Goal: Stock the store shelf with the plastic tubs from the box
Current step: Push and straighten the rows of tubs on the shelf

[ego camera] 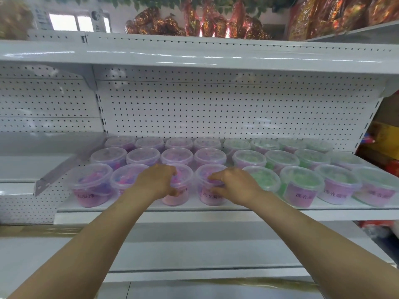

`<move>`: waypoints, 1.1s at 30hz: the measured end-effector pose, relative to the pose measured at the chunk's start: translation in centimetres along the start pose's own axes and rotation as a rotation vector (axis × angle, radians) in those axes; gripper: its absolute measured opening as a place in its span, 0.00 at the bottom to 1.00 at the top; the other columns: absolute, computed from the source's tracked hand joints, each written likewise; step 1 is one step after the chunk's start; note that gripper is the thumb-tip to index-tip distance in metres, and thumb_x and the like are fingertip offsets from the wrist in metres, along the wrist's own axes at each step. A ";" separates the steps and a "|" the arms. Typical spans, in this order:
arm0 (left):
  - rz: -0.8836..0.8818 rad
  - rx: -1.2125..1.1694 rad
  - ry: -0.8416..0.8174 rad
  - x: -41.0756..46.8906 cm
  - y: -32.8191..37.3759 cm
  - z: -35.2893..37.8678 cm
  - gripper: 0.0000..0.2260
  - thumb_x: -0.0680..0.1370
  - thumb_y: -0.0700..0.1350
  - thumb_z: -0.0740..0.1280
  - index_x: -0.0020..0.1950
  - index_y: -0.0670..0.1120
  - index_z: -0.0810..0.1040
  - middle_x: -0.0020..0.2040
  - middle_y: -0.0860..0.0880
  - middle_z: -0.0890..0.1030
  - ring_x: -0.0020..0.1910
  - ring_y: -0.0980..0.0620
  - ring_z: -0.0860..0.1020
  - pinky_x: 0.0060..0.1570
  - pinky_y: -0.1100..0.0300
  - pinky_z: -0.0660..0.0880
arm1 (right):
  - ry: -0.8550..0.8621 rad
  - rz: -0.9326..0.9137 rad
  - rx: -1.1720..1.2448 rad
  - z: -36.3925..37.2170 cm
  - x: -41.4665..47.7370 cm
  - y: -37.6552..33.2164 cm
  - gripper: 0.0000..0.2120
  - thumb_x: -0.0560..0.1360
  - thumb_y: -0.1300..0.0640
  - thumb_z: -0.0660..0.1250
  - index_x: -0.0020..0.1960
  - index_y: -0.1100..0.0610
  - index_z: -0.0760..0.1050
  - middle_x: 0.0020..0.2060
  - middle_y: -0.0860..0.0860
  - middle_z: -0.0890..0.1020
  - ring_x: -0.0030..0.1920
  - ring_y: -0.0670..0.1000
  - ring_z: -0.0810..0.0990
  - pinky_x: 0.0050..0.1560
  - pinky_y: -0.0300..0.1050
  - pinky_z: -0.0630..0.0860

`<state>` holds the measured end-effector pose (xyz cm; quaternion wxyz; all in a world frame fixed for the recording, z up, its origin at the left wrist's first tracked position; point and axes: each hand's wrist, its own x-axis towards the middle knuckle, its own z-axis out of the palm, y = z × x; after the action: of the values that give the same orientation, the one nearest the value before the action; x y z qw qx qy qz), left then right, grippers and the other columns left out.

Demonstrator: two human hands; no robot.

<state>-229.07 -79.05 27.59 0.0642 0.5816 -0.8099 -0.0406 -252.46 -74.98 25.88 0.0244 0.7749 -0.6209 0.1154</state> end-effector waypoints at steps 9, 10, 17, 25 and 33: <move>0.200 -0.100 0.049 7.3 11.4 -2.7 0.20 0.79 0.61 0.59 0.60 0.49 0.78 0.60 0.48 0.79 0.60 0.46 0.75 0.56 0.56 0.71 | 0.116 0.064 0.108 -6.2 2.0 10.9 0.19 0.80 0.41 0.59 0.67 0.46 0.76 0.63 0.51 0.81 0.65 0.56 0.77 0.63 0.50 0.73; 0.206 -0.125 0.028 8.6 12.8 -2.4 0.20 0.79 0.61 0.57 0.61 0.50 0.78 0.62 0.48 0.79 0.61 0.46 0.75 0.58 0.55 0.71 | 0.097 0.113 0.099 -6.9 2.3 13.3 0.19 0.81 0.41 0.58 0.67 0.47 0.76 0.64 0.51 0.80 0.65 0.56 0.76 0.62 0.49 0.72; 0.116 -0.166 -0.185 15.5 19.8 -0.5 0.29 0.80 0.64 0.46 0.75 0.51 0.65 0.76 0.47 0.64 0.74 0.46 0.62 0.71 0.56 0.58 | -0.232 0.260 0.004 -7.0 5.4 24.5 0.27 0.83 0.39 0.45 0.73 0.51 0.68 0.74 0.52 0.70 0.72 0.55 0.68 0.71 0.50 0.65; -0.076 -0.192 -0.257 19.5 22.1 2.1 0.35 0.77 0.70 0.42 0.74 0.52 0.65 0.74 0.47 0.67 0.71 0.47 0.68 0.67 0.55 0.63 | -0.355 0.230 0.058 -4.7 7.6 27.7 0.28 0.82 0.37 0.45 0.71 0.49 0.70 0.70 0.51 0.74 0.67 0.55 0.73 0.67 0.51 0.70; -0.120 -0.156 -0.225 19.9 22.0 2.3 0.35 0.77 0.69 0.40 0.75 0.52 0.65 0.74 0.47 0.68 0.70 0.48 0.68 0.66 0.55 0.64 | -0.340 0.135 0.057 -4.2 8.7 27.7 0.32 0.79 0.33 0.42 0.68 0.49 0.72 0.68 0.51 0.75 0.66 0.54 0.73 0.65 0.51 0.70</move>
<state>-256.30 -90.88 29.53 0.0153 0.6139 -0.7702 -0.1722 -278.14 -88.81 28.85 -0.1108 0.7401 -0.6633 0.0018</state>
